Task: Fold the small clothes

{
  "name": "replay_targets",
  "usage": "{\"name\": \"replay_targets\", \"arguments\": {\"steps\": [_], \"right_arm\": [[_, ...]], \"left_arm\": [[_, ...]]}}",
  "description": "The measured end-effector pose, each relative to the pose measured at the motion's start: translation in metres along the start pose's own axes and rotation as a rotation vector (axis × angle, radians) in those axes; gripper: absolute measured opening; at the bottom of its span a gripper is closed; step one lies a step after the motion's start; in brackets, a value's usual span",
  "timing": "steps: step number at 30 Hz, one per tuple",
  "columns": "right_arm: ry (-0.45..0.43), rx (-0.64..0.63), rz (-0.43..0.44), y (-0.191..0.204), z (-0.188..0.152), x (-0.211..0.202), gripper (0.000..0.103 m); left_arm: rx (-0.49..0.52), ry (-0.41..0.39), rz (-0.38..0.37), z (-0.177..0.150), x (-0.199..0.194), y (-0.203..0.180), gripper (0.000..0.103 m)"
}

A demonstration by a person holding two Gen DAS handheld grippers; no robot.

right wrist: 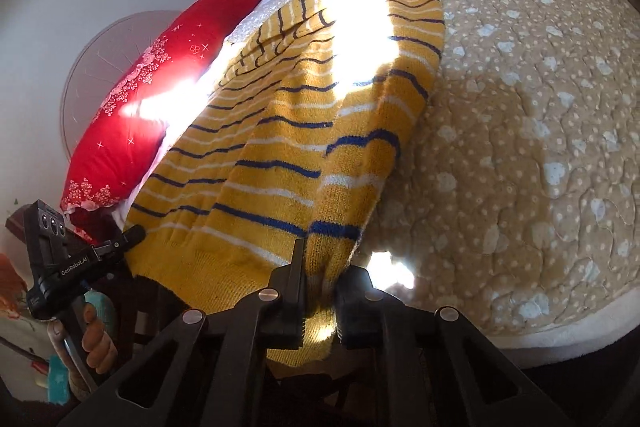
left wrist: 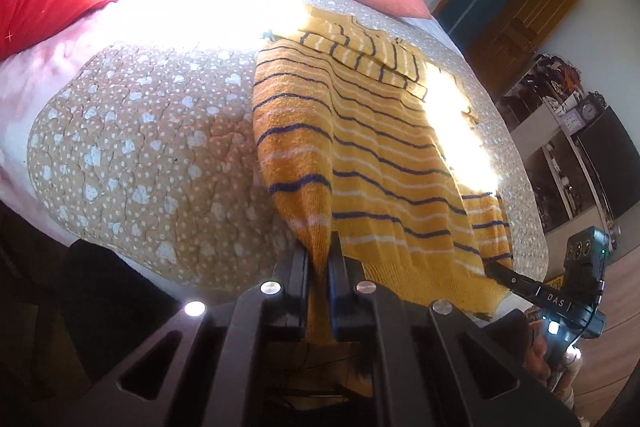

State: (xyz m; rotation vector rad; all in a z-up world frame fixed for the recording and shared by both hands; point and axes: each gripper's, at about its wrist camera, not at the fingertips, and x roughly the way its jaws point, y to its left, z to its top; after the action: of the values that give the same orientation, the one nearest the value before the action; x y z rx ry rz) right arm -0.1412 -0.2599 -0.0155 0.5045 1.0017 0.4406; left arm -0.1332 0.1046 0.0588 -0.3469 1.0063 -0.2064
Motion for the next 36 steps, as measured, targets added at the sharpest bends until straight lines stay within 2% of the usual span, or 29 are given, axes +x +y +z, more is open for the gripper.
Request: {"name": "replay_targets", "arguments": {"steps": [4,7,9,11,13,16,18,19,20,22,24,26,28,31,33,34,35,36], "right_arm": [[0.004,0.033,0.049,-0.009,-0.011,-0.012,0.012],[0.017,0.024,0.047,-0.011,-0.022,-0.019,0.009],[0.024,0.019,0.037,-0.012,-0.033,-0.024,0.009],[0.027,0.036,0.032,-0.017,-0.042,-0.028,0.004],[0.016,0.048,0.016,-0.022,-0.045,-0.03,0.004],[-0.011,0.078,0.016,-0.028,-0.04,-0.032,0.005],[-0.035,0.085,-0.038,-0.029,-0.036,-0.033,0.007],[-0.031,0.081,-0.067,-0.029,-0.034,-0.031,0.012],[-0.028,0.08,-0.087,-0.031,-0.034,-0.03,0.023],[-0.043,0.086,-0.087,-0.033,-0.034,-0.029,0.035],[-0.047,0.088,-0.061,-0.035,-0.034,-0.027,0.044],[-0.046,0.088,-0.042,-0.035,-0.033,-0.023,0.053],[-0.048,0.089,-0.037,-0.034,-0.031,-0.016,0.059],[-0.029,0.083,-0.054,-0.029,-0.027,-0.001,0.061],[-0.031,0.074,-0.065,-0.026,-0.026,0.004,0.062],[-0.029,0.07,-0.066,-0.024,-0.026,0.006,0.062],[-0.028,0.068,-0.066,-0.022,-0.026,0.007,0.054],[-0.022,0.066,-0.055,-0.021,-0.026,0.008,0.041]], "left_arm": [[0.007,0.014,0.014,-0.011,-0.006,0.001,0.007],[-0.009,0.026,0.011,-0.022,-0.015,0.006,0.003],[0.001,0.023,0.031,-0.029,-0.021,0.007,0.0],[0.016,0.015,0.057,-0.034,-0.024,0.007,0.0],[0.011,0.0,0.08,-0.034,-0.022,0.01,0.0],[-0.039,0.004,0.053,-0.026,-0.017,0.02,0.0],[-0.045,0.0,0.061,-0.023,-0.015,0.023,0.001],[-0.047,-0.003,0.069,-0.022,-0.013,0.025,0.006],[-0.051,-0.002,0.071,-0.022,-0.012,0.028,0.012],[-0.079,-0.008,0.057,-0.021,-0.009,0.036,0.048],[-0.099,-0.021,0.023,-0.019,-0.004,0.042,0.056],[-0.091,-0.012,-0.008,-0.015,0.006,0.043,0.058],[-0.072,0.002,-0.049,-0.012,0.017,0.039,0.067],[-0.024,0.023,-0.075,-0.012,0.033,0.027,0.069],[0.011,0.043,-0.059,-0.015,0.042,0.017,0.069],[0.028,0.059,-0.043,-0.017,0.047,0.013,0.057],[0.043,0.079,-0.013,-0.018,0.052,0.009,0.039],[0.053,0.1,0.026,-0.019,0.056,0.007,0.007]]}}
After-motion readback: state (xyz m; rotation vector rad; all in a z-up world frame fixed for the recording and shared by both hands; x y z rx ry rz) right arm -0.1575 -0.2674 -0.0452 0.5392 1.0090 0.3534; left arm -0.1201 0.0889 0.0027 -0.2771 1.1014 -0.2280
